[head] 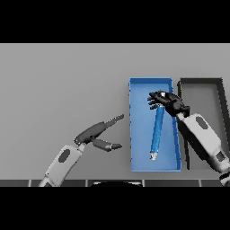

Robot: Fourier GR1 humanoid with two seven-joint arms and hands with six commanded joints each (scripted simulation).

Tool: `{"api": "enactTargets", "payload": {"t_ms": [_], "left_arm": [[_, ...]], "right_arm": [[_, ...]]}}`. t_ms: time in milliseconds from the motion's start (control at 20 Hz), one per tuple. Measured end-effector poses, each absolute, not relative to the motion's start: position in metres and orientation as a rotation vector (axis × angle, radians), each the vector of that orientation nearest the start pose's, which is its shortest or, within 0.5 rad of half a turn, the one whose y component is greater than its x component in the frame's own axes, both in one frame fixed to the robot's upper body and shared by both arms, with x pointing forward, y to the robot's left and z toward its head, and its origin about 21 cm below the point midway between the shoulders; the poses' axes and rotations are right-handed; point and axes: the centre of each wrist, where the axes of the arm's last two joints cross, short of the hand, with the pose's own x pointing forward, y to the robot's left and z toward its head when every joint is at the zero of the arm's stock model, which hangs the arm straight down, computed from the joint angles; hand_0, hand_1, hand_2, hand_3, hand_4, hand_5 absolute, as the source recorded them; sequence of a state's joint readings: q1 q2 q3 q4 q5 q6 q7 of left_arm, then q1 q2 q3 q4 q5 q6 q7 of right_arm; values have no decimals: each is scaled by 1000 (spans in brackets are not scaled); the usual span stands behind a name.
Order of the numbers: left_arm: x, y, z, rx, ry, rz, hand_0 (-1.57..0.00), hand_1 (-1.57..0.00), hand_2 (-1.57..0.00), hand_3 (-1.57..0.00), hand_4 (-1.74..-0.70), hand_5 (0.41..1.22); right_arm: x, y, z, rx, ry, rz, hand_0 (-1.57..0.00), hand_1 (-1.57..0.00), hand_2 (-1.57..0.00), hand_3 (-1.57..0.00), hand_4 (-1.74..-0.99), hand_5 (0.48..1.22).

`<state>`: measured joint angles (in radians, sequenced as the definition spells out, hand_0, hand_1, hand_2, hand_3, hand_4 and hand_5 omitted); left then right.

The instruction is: Pick up the blue pipe and place it into the blue bin.

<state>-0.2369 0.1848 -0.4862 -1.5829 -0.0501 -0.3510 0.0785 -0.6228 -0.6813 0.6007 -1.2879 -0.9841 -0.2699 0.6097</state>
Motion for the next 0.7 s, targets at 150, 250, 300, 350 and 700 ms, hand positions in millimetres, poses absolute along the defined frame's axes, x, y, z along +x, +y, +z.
{"api": "enactTargets", "payload": {"t_ms": [150, 250, 300, 350, 700], "left_arm": [[267, 136, 41, -421, -1501, -977, 1, 1, 1, 1, -893, 454], [266, 134, 41, -429, -1508, -978, 1, 1, 1, 1, -896, 451], [266, 135, 41, -432, -1509, -976, 1, 1, 1, 1, -897, 450], [266, 134, 41, -430, -1509, -979, 1, 1, 1, 1, -899, 450], [262, 134, 38, -442, -1503, -965, 1, 1, 1, 1, -915, 462]], "right_arm": [[351, -238, 100, 109, -817, 286, -273, -244, -233, -187, -1179, 975], [350, -236, 97, 74, -810, 344, -174, -156, -149, -120, -1149, 887], [350, -236, 95, 50, -807, 382, -139, -124, -119, -95, -1131, 857], [349, -234, 93, 36, -804, 415, -111, -99, -95, -76, -1125, 821], [353, -234, 79, -56, -839, 495, -23, -20, -19, -15, -1119, 695]]}}
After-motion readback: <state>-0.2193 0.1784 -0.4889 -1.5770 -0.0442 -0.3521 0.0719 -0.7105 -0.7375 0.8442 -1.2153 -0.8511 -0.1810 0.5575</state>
